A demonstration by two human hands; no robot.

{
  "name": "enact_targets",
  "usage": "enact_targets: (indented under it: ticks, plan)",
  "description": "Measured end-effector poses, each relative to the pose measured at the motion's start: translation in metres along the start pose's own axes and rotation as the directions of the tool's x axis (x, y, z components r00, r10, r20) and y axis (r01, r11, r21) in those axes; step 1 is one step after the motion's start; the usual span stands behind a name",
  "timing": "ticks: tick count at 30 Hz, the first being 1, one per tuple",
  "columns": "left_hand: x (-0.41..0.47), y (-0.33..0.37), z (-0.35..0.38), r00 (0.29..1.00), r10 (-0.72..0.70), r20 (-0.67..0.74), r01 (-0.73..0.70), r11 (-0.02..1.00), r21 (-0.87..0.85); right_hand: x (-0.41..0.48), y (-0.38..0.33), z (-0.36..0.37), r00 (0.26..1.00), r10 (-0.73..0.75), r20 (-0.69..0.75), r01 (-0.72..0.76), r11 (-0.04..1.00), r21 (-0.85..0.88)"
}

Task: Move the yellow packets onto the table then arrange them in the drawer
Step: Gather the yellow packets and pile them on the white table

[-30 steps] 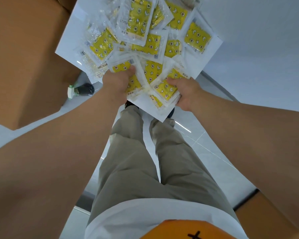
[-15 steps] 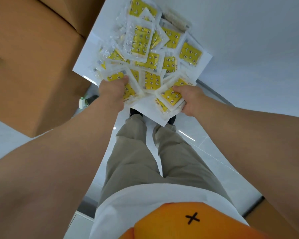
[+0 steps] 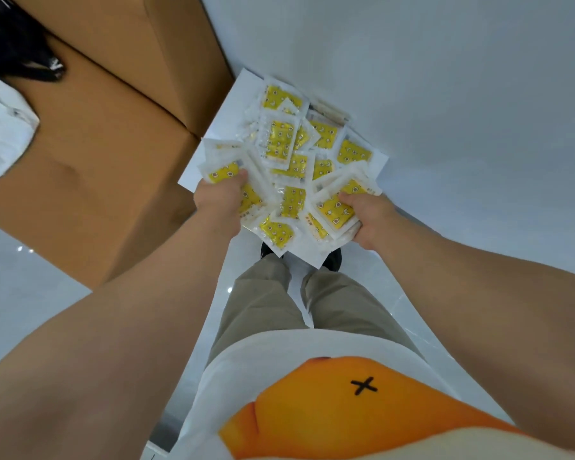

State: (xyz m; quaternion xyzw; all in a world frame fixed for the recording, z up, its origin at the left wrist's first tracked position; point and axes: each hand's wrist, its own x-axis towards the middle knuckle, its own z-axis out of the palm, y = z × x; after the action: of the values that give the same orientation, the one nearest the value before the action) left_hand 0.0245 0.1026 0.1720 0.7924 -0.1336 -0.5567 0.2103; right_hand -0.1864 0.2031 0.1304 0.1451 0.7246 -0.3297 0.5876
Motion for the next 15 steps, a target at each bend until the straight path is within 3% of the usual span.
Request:
enact_targets:
  ticks: [8, 15]
  plan:
    - [-0.028, -0.002, -0.015, 0.998, -0.016, 0.058, 0.019, 0.998, -0.055, -0.033, 0.001, -0.009, 0.998, -0.022, 0.053, 0.019, 0.998, 0.061]
    - [-0.072, 0.014, -0.031, 0.977, 0.052, 0.206, -0.033, 0.995, -0.094, -0.082, -0.013, -0.027, 0.976, -0.131, 0.172, 0.087, 0.967, 0.241]
